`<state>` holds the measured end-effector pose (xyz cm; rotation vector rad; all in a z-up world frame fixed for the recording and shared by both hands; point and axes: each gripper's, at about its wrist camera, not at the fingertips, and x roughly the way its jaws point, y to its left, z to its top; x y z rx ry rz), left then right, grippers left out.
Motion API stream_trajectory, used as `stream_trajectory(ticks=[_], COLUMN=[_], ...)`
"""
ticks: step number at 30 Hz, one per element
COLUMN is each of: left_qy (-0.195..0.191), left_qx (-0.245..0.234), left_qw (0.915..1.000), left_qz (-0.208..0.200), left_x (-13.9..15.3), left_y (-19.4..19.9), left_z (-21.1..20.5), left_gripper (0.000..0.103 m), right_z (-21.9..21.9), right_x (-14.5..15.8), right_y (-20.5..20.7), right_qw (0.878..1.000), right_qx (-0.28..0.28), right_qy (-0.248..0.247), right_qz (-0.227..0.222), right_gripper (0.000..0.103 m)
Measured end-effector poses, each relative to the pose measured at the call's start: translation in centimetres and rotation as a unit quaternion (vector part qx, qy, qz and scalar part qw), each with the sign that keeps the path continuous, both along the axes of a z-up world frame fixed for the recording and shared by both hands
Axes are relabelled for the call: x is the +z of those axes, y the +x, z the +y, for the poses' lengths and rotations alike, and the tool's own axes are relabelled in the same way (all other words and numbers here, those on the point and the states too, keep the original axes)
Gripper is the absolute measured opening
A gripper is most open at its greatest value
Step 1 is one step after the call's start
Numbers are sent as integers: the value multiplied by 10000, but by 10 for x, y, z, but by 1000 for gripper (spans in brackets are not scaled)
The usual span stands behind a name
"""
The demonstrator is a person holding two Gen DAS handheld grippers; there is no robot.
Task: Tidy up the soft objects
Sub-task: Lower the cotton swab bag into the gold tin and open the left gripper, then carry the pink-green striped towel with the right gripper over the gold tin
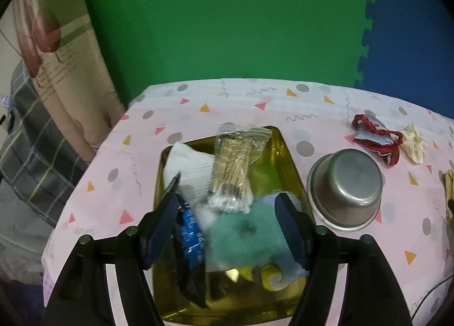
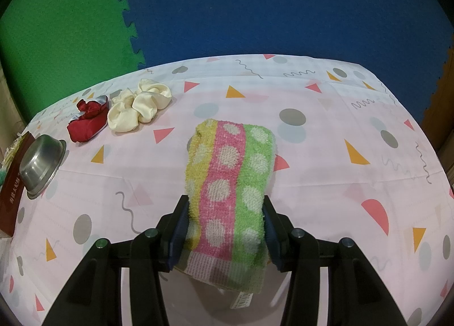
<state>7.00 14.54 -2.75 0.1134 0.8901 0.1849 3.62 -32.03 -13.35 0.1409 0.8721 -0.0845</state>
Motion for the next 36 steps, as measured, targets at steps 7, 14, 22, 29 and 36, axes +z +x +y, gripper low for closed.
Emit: stream_trajectory(ticks=[7, 14, 22, 29, 36], left_qy=[19, -6, -47, -162, -126], left_qx=[207, 554, 1040, 1316, 1426], left_qw=[9997, 9982, 9941, 9905, 9891], left_qz=[-153, -227, -298, -377, -334], left_x=[1, -8, -21, -26, -35], left_y=[-20, -38, -68, -86, -84], left_z=[14, 34, 61, 79, 88], left_gripper=[71, 71, 73, 74, 75], right_z=[0, 1, 0, -1, 1], right_x=[1, 1, 1, 1, 2], right_y=[0, 0, 1, 0, 1], right_qw=[10000, 10000, 10000, 10000, 10000], right_qx=[2, 1, 9, 9, 7], right_qy=[-6, -10, -17, -15, -72], right_qz=[3, 3, 6, 7, 11], right_gripper=[49, 49, 49, 49, 49])
